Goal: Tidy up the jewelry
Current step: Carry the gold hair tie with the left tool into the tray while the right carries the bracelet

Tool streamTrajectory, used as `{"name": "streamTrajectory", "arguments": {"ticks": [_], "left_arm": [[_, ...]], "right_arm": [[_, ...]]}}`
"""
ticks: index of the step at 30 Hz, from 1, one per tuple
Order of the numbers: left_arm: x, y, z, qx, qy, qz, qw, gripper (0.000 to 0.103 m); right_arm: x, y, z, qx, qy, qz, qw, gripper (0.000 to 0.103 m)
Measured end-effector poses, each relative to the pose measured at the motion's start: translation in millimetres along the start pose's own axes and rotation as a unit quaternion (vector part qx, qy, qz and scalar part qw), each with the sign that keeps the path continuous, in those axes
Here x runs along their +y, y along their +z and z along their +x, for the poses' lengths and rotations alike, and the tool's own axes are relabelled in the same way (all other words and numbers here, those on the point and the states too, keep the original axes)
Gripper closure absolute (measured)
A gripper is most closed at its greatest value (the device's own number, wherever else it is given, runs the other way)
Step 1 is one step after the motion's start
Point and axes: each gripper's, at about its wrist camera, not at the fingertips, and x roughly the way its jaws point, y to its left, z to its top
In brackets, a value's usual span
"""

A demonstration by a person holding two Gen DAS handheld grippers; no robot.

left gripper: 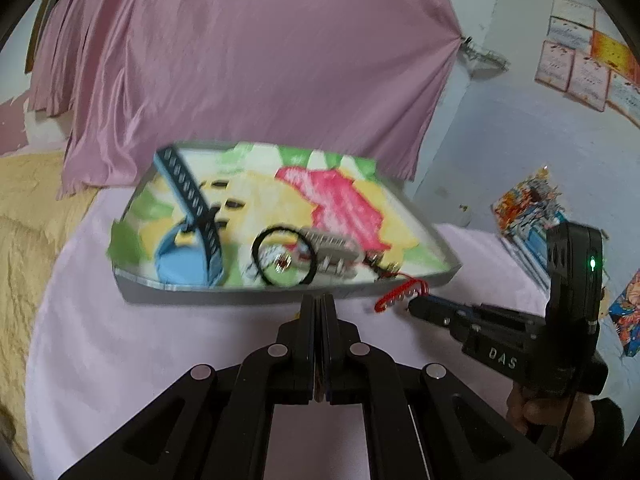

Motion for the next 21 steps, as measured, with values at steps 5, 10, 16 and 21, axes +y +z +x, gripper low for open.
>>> {"name": "streamTrajectory", "arguments": {"ticks": [5, 10, 16, 21], "left_arm": [[-5.2, 17.4, -5.0, -0.026, -0.001, 0.005, 0.9996, 0.1], [-4.8, 34.9, 0.2, -0.065, 0.008, 0.006, 0.9978, 0.1], [-2.1, 46.0, 23.6, -0.077, 0.017, 0.012, 0.9968, 0.1], [1.8, 48.3, 44.7, -0.061, 0.013, 0.002, 0.998, 0.1]], "right_arm": [[-2.1, 7.8, -16.1, -0.032, -0.003, -0.002, 0.999, 0.096], [-10.3, 19.3, -14.4, -0.046, -0.012, 0.003, 0.999, 0.096], [-19.6, 31.5, 6.2, -0.033, -0.017, 0.007, 0.999, 0.096], [-24.8, 36.2, 20.7, -0.022, -0.036, 0.012, 0.999, 0.096]]}}
